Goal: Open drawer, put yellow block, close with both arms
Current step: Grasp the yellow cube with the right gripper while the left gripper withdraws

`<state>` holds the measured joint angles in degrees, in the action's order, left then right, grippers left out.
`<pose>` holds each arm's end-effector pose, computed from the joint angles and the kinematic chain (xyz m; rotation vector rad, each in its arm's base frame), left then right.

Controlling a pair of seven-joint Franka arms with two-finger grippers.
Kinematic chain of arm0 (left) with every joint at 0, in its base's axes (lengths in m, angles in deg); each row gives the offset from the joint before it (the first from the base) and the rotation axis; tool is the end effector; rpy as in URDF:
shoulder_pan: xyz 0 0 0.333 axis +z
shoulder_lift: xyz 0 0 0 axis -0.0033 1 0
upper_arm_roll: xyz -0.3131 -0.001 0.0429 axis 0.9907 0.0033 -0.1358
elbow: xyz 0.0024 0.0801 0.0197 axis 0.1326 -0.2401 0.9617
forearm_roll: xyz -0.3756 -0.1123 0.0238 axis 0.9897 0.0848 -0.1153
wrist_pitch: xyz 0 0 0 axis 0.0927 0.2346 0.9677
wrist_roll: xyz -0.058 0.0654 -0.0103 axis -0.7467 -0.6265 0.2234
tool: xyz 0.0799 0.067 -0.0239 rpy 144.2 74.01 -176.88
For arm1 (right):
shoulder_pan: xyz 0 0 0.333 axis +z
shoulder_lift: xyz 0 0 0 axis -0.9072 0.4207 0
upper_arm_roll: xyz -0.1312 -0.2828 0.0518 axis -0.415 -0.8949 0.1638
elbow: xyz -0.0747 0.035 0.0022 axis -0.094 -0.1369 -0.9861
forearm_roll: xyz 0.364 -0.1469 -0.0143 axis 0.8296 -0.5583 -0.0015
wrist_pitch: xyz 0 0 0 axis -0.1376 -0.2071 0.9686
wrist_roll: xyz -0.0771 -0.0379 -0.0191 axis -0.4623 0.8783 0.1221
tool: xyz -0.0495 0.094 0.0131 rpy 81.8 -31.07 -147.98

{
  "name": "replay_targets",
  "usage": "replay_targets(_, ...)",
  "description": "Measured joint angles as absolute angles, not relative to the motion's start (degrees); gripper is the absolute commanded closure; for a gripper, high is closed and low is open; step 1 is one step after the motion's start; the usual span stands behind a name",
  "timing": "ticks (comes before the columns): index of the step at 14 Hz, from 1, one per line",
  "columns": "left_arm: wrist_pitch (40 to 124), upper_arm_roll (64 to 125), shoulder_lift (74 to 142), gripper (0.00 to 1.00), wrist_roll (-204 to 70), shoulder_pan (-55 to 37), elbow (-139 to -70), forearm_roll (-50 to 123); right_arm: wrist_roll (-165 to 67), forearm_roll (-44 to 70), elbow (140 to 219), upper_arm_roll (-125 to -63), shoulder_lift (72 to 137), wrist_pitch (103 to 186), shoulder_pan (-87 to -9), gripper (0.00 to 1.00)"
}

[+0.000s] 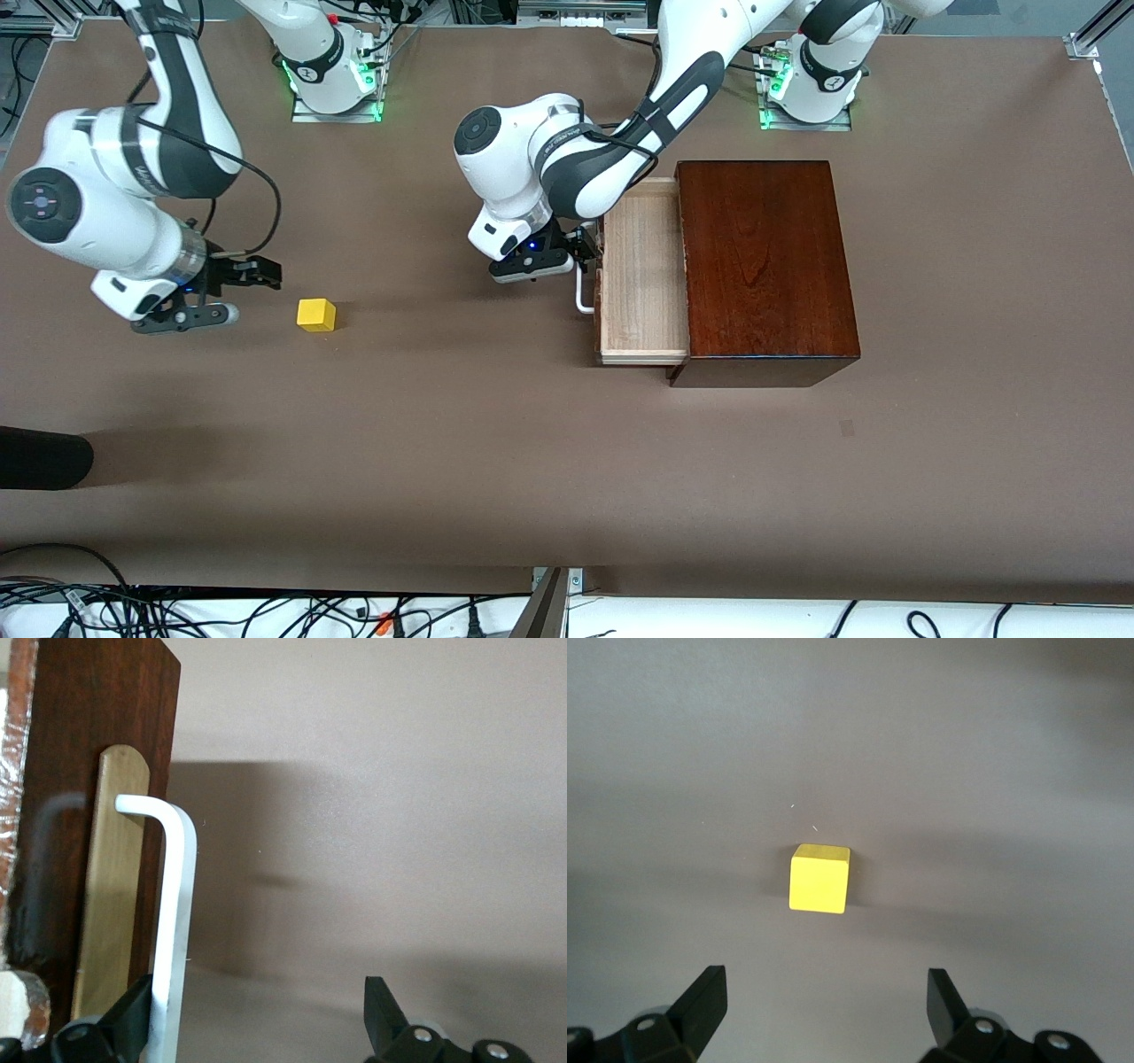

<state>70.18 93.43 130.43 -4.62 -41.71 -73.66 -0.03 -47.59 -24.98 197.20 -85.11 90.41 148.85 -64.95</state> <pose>0.4625 -0.5781 0.2762 -2.8855 -0.1238 -0.1797 0.5697 0.0331 0.3558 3.1251 0.2093 -0.1682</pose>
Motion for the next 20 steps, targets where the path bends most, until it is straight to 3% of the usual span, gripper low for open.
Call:
replay_targets(3, 69.7, 93.5, 130.5, 0.0, -4.6, -41.8, -72.6, 1.0, -47.3, -24.8, 205.9, -85.1, 91.0, 161.0, -65.0, 0.0)
replay_targets(6, 67.8, 94.2, 129.3, 0.0, -5.1, -41.6, -69.9, 4.9, -47.2, -24.8, 208.2, -85.1, 93.2, 166.8, -65.0, 0.0)
replay_targets(10, 62.4, 94.2, 121.3, 0.0, -10.8, -36.9, -67.7, 11.5, -47.1, -24.8, 210.9, -85.0, 96.0, 174.2, -65.0, 0.0)
replay_targets(16, 53.9, 94.1, 109.7, 0.0, -24.0, -21.6, -69.0, 19.8, -46.9, -24.8, 211.8, -85.0, 100.8, 181.5, -65.0, 0.01)
replay_targets(18, 53.3, 94.1, 107.2, 0.0, -28.2, -17.1, -71.0, 21.3, -46.9, -24.8, 211.8, -85.0, 101.5, 182.5, -65.0, 0.1)
replay_targets(20, 52.2, 94.1, 105.4, 0.0, -33.5, -13.2, -72.8, 22.4, -46.9, -24.8, 211.8, -85.0, 101.6, 182.7, -65.0, 0.25)
